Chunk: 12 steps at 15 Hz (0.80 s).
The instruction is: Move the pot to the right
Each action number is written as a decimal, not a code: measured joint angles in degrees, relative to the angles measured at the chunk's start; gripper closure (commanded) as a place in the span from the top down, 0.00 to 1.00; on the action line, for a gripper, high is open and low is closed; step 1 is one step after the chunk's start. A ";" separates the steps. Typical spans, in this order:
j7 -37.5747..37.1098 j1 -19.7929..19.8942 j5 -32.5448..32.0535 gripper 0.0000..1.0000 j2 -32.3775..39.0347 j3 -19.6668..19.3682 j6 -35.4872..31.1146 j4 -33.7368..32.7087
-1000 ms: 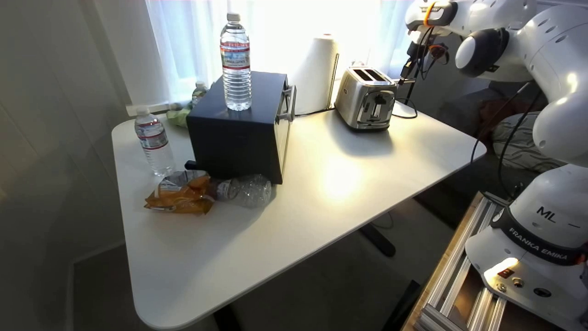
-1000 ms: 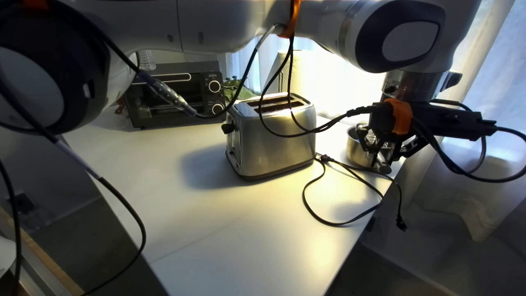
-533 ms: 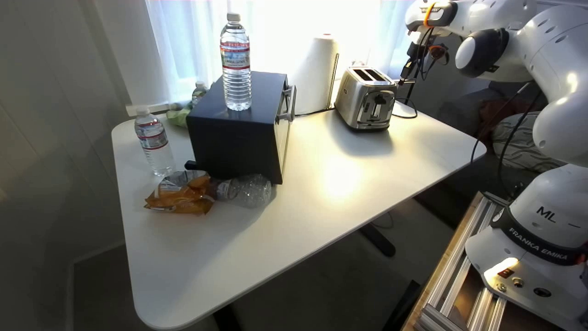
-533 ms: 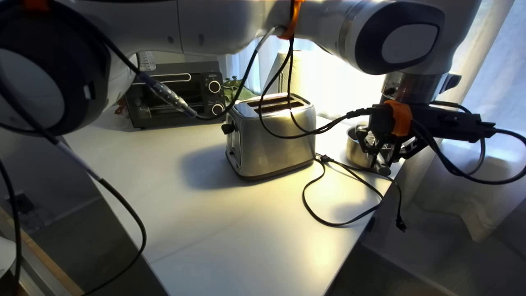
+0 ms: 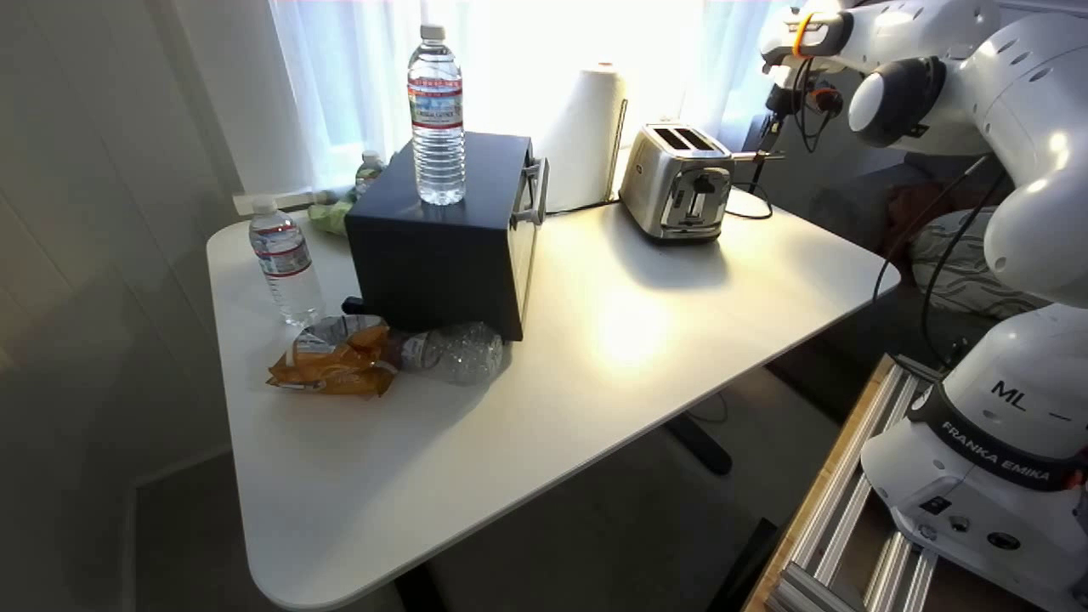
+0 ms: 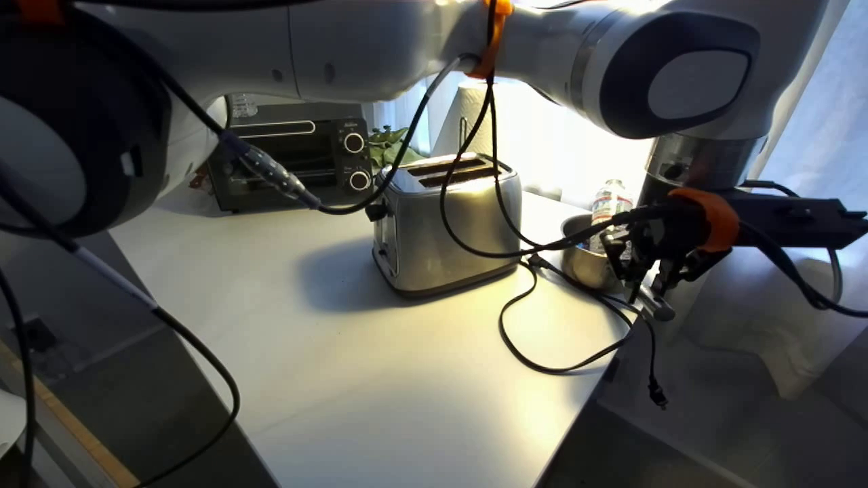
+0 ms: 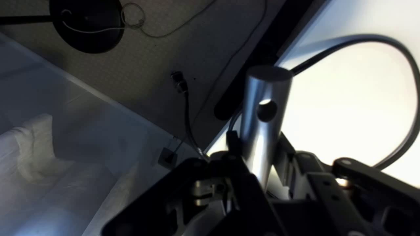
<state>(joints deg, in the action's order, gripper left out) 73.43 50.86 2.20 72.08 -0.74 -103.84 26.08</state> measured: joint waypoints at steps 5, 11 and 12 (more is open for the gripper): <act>11.65 1.88 -0.42 0.07 0.20 -0.22 0.16 -0.01; 22.42 2.68 -2.05 0.07 0.16 -1.94 0.26 -0.02; 23.98 2.78 -2.31 0.07 0.16 -2.21 0.26 -0.02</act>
<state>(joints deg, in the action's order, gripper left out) 97.40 53.65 -0.11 72.24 -2.96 -103.58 26.06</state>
